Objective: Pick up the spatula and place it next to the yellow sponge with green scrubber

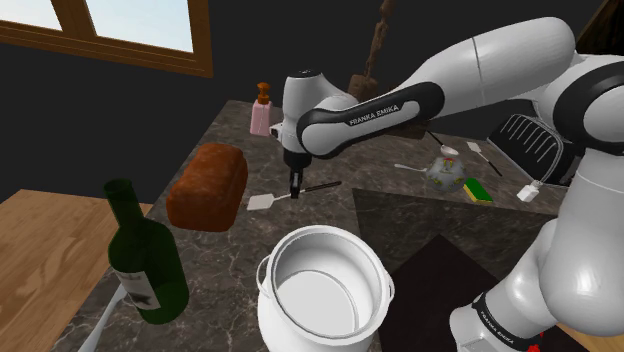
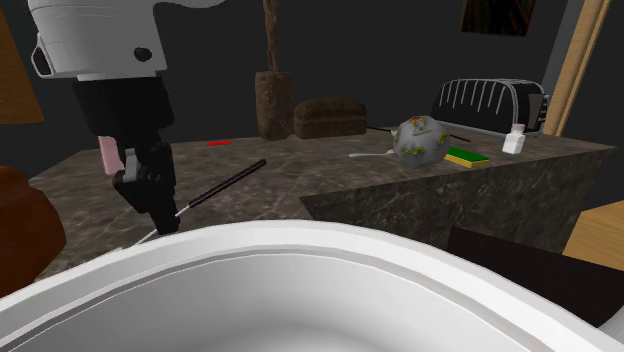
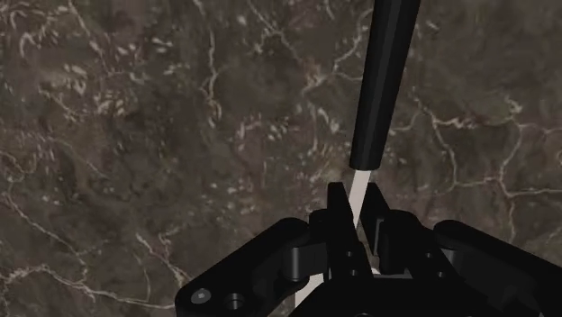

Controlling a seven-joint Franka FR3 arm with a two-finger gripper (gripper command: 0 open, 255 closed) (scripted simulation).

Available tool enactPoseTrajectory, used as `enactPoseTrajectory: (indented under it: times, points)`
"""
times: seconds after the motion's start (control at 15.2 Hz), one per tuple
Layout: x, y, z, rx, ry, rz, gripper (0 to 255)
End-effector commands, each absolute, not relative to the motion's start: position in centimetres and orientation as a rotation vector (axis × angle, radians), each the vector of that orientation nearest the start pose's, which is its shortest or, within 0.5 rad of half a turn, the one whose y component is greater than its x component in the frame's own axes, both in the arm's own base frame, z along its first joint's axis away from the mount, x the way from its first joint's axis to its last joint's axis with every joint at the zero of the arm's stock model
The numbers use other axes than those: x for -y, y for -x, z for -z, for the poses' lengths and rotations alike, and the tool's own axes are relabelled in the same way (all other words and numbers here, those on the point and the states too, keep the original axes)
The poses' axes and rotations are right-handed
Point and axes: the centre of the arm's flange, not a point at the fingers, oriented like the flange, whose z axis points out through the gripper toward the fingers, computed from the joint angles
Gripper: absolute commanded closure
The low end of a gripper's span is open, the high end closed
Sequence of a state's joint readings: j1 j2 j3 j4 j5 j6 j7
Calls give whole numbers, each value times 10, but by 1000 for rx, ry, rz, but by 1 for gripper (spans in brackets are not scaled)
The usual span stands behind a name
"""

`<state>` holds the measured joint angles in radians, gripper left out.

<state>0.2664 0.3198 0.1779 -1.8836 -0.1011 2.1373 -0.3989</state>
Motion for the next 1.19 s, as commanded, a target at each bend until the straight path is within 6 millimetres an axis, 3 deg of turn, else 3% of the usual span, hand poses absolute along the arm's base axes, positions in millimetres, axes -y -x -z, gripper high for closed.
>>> enactPoseTrajectory:
  times: [0.0, 0.33, 1.12]
  points:
    - [-257, -562, -347, 1368, 2859, -94, 255]
    - [-257, -562, -373, 1368, 2859, -94, 255]
    - [-99, -550, -373, 1368, 2859, -94, 255]
